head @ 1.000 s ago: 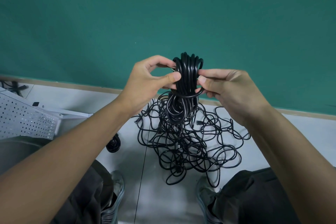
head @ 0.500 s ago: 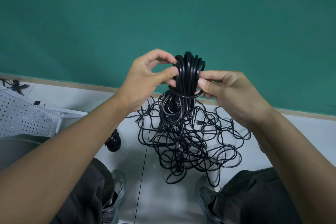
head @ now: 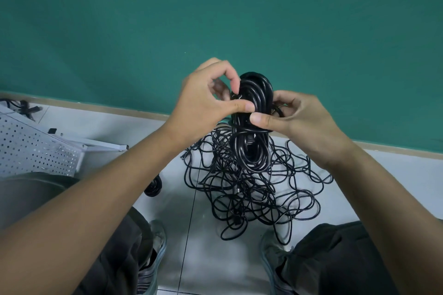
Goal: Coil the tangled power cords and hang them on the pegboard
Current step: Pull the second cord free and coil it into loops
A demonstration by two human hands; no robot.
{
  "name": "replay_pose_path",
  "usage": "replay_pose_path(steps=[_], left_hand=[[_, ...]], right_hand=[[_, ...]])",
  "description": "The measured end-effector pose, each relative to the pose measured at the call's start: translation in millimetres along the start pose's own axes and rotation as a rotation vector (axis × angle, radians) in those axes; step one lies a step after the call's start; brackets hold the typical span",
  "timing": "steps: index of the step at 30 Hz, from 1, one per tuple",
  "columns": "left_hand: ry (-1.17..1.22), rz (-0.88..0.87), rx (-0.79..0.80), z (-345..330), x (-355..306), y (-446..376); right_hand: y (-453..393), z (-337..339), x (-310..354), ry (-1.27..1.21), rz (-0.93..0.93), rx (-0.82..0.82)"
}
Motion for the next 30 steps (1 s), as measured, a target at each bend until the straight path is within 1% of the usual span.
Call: replay_pose_path(steps=[2,6,10,15,18,21,24,28,30], left_hand=[[-0.007,-0.024,-0.011,-1,-1,1],[0.064,0.048,-0.018,2,7,2],[0.106,0.061,-0.030,6,8,1],[0.125,0.051,0.079,-6,0,4],[0.112,0.039,0.101,-5,2,2],[0.092,0.016,0.131,-4,-1,0],[0.001,-0.029,0.132,-3,-5,0],[-0.317,-0.270,0.082,-5,-23,5],[-0.409,-0.287,0.097,-9,-23,8]], right_hand=[[-1,1,4,0.015,0.021,-0.008],[-2,-1,3,-0.001,0.040,0.052],[-4,-7,-5,-0.076,0.046,0.076],[-10,-5,-6,-0.110,0.076,0.081],[-11,-7,-9,-0.116,0.066,0.091],[-12,-9,-8,-0.173,0.064,0.104],[-13,-11,-7,-0.173,0.052,0.130],[-13,-16,-6,-0.106,0.022,0.174],[-13,-20,-9,-0.077,-0.009,0.197]])
Point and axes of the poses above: each hand's wrist, its own y-axis away from the middle knuckle, its own z-axis out of the back of the hand, x = y × z, the point moved 9 cm from there along -y, towards the middle knuckle, and after that the axes turned 2 degrees about -x, right-handed, at the moved point
